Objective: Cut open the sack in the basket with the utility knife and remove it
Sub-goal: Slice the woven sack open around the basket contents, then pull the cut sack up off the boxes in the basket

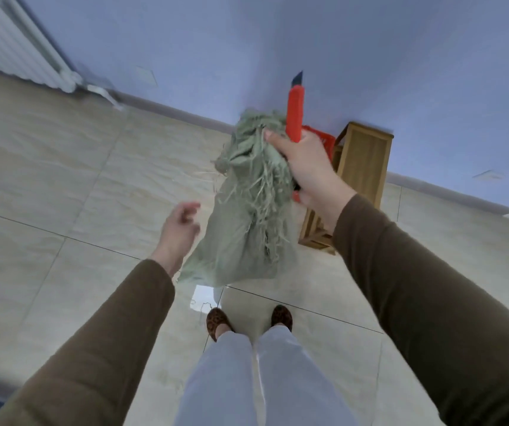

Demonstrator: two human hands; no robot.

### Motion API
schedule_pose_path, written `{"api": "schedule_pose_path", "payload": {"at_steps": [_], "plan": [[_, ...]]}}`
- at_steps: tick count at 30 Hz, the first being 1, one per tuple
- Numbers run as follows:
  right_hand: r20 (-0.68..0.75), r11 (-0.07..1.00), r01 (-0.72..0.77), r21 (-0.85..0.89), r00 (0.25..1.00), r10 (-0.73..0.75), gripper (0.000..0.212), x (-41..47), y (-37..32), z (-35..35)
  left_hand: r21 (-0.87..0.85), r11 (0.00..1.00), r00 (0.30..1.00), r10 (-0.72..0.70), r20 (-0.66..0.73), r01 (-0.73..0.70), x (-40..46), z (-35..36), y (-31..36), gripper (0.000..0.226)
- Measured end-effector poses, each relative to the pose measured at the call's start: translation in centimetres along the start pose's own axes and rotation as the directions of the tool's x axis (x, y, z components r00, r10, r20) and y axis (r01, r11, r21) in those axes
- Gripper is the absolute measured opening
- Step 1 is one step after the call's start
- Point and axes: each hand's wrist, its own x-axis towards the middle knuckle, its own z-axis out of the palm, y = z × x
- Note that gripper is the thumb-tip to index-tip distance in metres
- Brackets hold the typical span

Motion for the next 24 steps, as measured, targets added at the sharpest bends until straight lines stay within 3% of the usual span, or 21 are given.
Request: {"api": "schedule_pose_path", "payload": {"at_steps": [1, 3, 5, 7, 8, 11, 14, 16, 19, 22, 24], "plan": [[0.0, 0.999, 0.026, 0.02, 1.0, -0.026, 0.041, -0.1, -1.8, 0.0, 0.237, 0.971, 0.996, -0.054, 0.065, 0.037, -0.3, -1.1, -1.9, 0.062], [0.0, 0.992, 0.085, 0.092, 0.996, -0.086, 0.023, -0.3, -5.2, 0.0, 0.603, 0.797, 0.969, -0.178, 0.172, 0.04, -1.0, -2.6, -4.2, 0.097], [-0.014, 0.972, 0.144, 0.184, 0.989, -0.144, 0.018, -0.3, -8.3, -0.4, 0.709, 0.705, 0.961, -0.19, 0.202, -0.01, -0.9, -3.0, -4.7, 0.116], [-0.065, 0.94, 0.207, 0.27, 0.978, -0.197, 0.027, 0.2, -10.7, -1.1, 0.698, 0.714, 0.978, -0.107, 0.181, -0.051, -0.1, -2.6, -3.7, 0.113], [-0.095, 0.921, 0.239, 0.308, 0.971, -0.22, 0.034, 0.7, -11.7, -1.6, 0.681, 0.729, 0.986, -0.056, 0.158, -0.067, 0.8, -2.3, -3.0, 0.101], [-0.158, 0.87, 0.312, 0.381, 0.949, -0.271, 0.039, 2.5, -13.9, -3.2, 0.648, 0.754, 0.993, 0.053, 0.104, -0.108, 2.9, -0.7, 0.0, 0.035], [-0.202, 0.838, 0.358, 0.413, 0.933, -0.299, 0.044, 4.6, -15.3, -5.1, 0.677, 0.713, 0.982, 0.168, 0.09, -0.184, 4.7, 1.5, 3.4, 0.008], [-0.234, 0.838, 0.405, 0.365, 0.911, -0.339, 0.04, 6.8, -15.8, -6.9, 0.591, 0.775, 0.974, 0.203, 0.105, -0.225, 6.2, 2.7, 5.7, 0.005], [-0.234, 0.941, 0.336, 0.045, 0.919, -0.317, 0.015, 10.1, -14.9, -8.5, 0.315, 0.913, 0.963, 0.221, 0.153, -0.259, 8.9, 4.8, 10.3, 0.012], [-0.155, 0.975, 0.17, -0.146, 0.969, -0.192, 0.014, 13.3, -10.6, -8.7, 0.167, 0.924, 0.93, 0.31, 0.199, -0.344, 11.3, 8.5, 16.8, 0.031], [-0.046, 0.974, 0.084, -0.21, 0.994, -0.096, 0.031, 14.9, -7.2, -8.5, 0.098, 0.937, 0.922, 0.306, 0.237, -0.336, 12.6, 11.0, 21.1, 0.035]]}}
